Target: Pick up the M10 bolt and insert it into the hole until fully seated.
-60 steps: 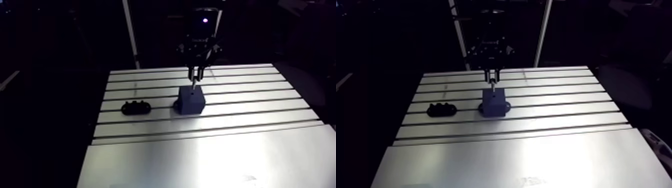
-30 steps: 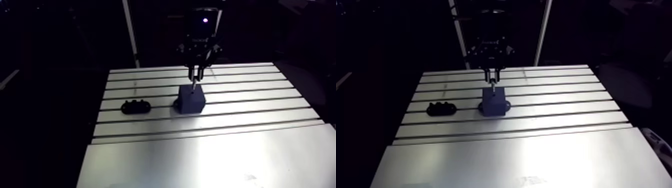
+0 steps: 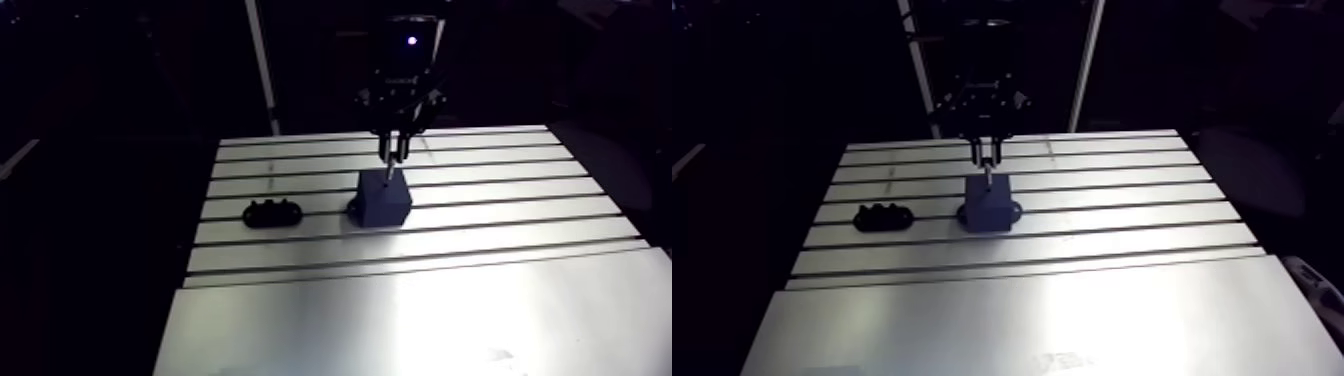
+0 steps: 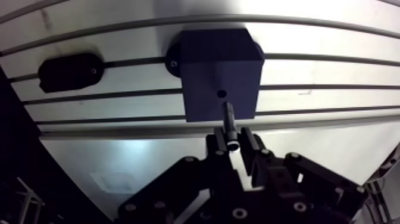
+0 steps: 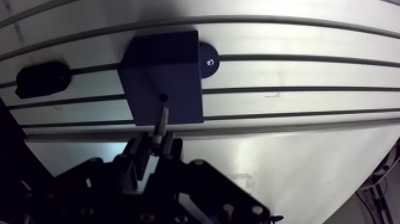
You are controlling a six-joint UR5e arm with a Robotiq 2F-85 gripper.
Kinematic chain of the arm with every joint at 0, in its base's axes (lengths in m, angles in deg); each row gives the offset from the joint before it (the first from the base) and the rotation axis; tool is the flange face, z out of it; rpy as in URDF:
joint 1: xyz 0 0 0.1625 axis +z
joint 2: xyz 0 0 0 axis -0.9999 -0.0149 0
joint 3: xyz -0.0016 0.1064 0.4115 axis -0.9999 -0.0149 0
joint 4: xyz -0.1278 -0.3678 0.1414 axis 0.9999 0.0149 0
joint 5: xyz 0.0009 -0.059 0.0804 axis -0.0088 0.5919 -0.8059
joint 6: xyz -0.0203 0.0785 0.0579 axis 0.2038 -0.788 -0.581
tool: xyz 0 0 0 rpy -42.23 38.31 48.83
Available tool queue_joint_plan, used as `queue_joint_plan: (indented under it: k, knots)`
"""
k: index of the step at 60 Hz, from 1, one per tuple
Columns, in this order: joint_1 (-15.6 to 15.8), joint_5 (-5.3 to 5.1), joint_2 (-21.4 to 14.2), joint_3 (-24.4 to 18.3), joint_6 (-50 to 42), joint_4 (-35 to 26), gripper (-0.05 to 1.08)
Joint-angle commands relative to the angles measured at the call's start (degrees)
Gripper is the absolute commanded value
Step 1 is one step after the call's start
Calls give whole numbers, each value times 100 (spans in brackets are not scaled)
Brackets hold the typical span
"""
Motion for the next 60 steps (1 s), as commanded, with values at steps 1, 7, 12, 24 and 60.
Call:
queue_joint_plan:
  k: [1,7,12,24,60]
  knots:
    - [4,40,2,4,2,-12,108]
    - [4,40,2,11,2,-20,108]
    - [4,40,2,12,2,-21,108]
    - [4,31,2,12,2,-13,108]
    - [22,23,11,73,2,23,108]
